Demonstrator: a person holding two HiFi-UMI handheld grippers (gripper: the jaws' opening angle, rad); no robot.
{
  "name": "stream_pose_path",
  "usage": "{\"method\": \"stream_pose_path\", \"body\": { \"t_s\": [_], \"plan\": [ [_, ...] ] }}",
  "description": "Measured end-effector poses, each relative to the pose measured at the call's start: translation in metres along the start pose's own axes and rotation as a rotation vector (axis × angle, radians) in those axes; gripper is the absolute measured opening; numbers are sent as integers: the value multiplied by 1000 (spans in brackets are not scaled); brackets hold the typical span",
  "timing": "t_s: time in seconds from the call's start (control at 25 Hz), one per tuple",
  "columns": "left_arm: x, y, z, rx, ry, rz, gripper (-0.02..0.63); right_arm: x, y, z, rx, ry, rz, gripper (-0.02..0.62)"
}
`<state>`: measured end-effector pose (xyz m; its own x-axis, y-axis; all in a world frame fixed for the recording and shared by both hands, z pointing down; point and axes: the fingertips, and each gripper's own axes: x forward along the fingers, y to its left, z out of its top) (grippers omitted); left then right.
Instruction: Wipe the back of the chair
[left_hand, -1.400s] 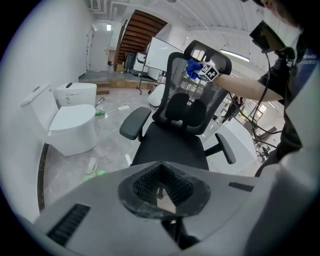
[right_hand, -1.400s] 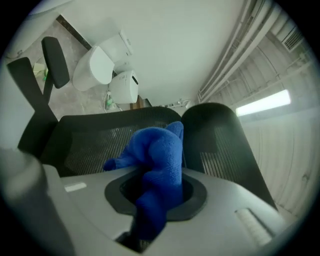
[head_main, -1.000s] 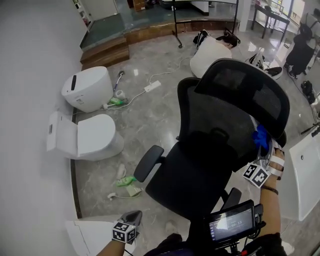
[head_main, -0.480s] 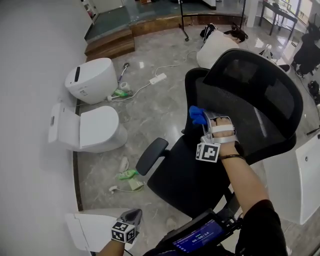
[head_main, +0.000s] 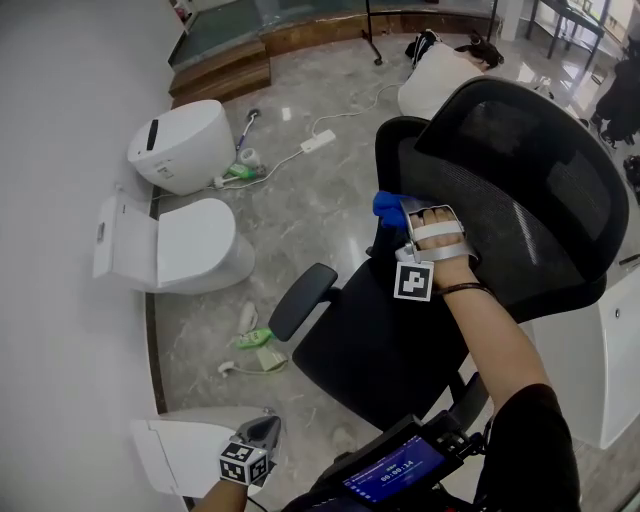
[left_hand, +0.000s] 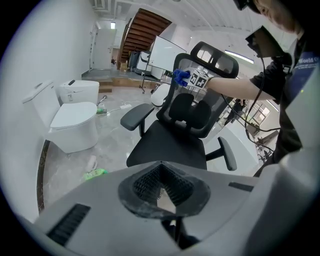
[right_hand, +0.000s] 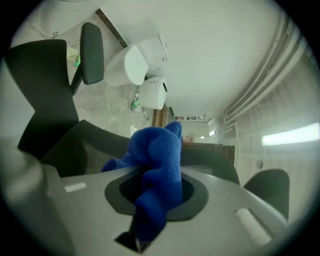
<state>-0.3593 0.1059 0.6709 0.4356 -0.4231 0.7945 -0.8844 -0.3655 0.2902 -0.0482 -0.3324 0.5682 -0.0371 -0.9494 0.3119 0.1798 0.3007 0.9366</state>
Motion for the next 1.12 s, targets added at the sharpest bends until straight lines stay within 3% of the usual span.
{"method": "stream_pose_path", "body": {
  "t_s": [0.32, 0.48, 0.6, 0.72, 0.96, 1.12],
  "plan": [
    [9, -15, 36, 45, -40, -71, 2, -129, 75, -136, 76, 196, 216, 81],
    [7, -32, 47, 72, -64, -99, 2, -226, 99, -222, 86, 363, 277, 81],
    [4, -38, 50, 68, -79, -110, 2, -271, 111, -253, 94, 453, 309, 81],
    [2, -34, 43, 63, -74, -107, 2, -252, 102, -219, 108, 371, 250, 81],
    [9, -31, 27, 30, -61, -79, 2, -104, 61, -47, 56, 39, 80, 81],
    [11, -24, 14, 4, -34, -54, 2, -24, 41, 24, -25, -34, 2, 81]
  ]
}}
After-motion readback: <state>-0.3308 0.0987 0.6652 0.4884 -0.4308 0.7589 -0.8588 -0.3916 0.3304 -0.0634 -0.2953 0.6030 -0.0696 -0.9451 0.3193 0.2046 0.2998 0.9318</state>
